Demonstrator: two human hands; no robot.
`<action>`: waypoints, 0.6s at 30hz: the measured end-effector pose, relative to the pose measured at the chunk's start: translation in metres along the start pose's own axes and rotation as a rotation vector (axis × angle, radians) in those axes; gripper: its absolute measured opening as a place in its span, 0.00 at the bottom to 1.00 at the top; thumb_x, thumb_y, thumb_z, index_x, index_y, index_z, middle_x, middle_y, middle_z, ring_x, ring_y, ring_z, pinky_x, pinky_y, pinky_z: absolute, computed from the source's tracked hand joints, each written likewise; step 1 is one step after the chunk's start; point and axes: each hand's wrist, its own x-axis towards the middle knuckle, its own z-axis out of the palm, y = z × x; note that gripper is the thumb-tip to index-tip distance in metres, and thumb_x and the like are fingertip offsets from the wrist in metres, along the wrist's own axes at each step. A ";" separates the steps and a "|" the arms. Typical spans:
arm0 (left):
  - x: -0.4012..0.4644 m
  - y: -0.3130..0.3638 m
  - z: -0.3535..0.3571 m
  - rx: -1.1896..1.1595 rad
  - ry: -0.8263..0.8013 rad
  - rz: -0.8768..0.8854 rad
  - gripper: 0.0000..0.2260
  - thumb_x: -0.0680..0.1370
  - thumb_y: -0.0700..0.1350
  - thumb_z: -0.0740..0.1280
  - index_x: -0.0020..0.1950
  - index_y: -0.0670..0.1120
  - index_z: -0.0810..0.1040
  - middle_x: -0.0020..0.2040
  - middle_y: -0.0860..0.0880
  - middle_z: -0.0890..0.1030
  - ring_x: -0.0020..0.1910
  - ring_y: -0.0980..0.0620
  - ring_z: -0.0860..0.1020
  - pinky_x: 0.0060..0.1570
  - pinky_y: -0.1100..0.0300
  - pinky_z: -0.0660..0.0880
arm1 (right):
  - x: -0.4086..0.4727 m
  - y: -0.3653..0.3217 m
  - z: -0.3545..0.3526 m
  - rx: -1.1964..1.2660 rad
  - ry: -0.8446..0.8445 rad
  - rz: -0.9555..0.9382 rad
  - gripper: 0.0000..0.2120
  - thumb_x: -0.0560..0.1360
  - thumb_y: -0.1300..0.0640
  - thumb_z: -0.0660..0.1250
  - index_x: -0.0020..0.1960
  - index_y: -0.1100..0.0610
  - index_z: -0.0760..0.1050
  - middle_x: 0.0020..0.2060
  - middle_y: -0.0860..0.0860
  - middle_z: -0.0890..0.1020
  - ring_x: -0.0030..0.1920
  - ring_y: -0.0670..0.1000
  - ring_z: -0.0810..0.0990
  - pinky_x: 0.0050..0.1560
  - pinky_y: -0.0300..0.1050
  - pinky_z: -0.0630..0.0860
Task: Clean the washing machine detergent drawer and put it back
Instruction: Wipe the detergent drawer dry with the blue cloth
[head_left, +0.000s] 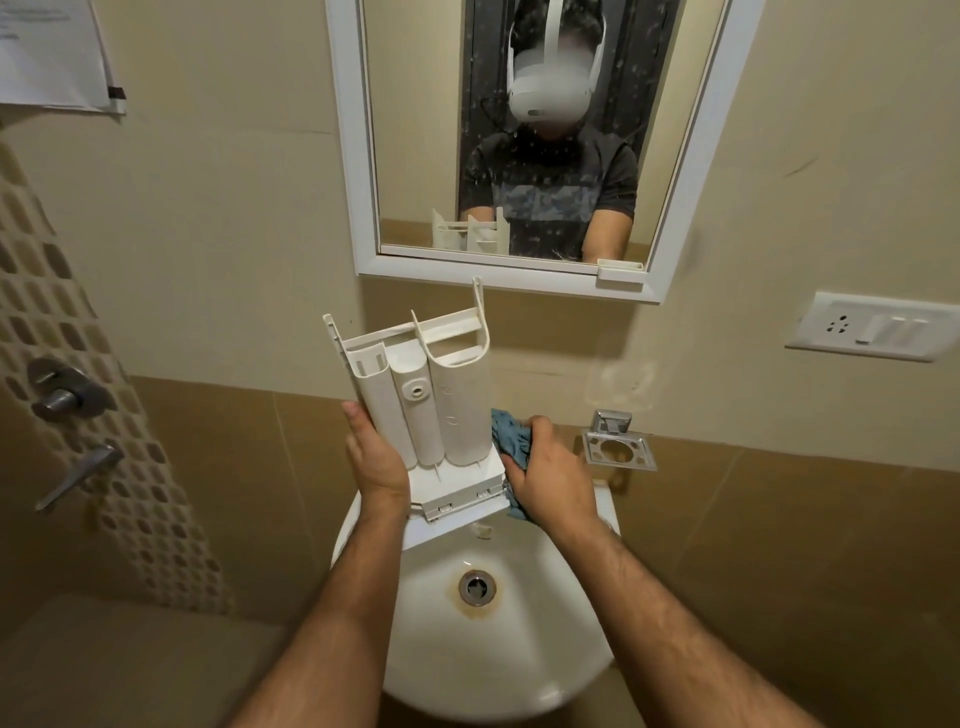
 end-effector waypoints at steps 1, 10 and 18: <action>-0.001 0.002 0.000 0.007 -0.002 0.009 0.18 0.67 0.76 0.53 0.37 0.74 0.80 0.36 0.69 0.82 0.38 0.70 0.80 0.36 0.73 0.75 | -0.003 0.002 0.002 -0.004 -0.007 0.009 0.19 0.76 0.41 0.64 0.59 0.51 0.62 0.49 0.52 0.79 0.43 0.57 0.81 0.34 0.45 0.69; 0.004 0.003 -0.002 -0.062 0.108 -0.038 0.22 0.71 0.72 0.53 0.37 0.64 0.83 0.38 0.68 0.83 0.46 0.65 0.78 0.49 0.66 0.74 | 0.009 0.006 -0.006 0.548 -0.305 0.288 0.14 0.73 0.48 0.71 0.55 0.52 0.75 0.46 0.47 0.83 0.47 0.49 0.81 0.45 0.43 0.75; 0.002 -0.004 -0.003 -0.086 0.095 -0.075 0.20 0.79 0.65 0.53 0.43 0.60 0.81 0.41 0.62 0.85 0.47 0.61 0.82 0.45 0.67 0.77 | 0.002 0.006 -0.004 0.872 -0.312 0.474 0.07 0.73 0.55 0.71 0.47 0.58 0.80 0.36 0.53 0.85 0.39 0.52 0.84 0.38 0.45 0.80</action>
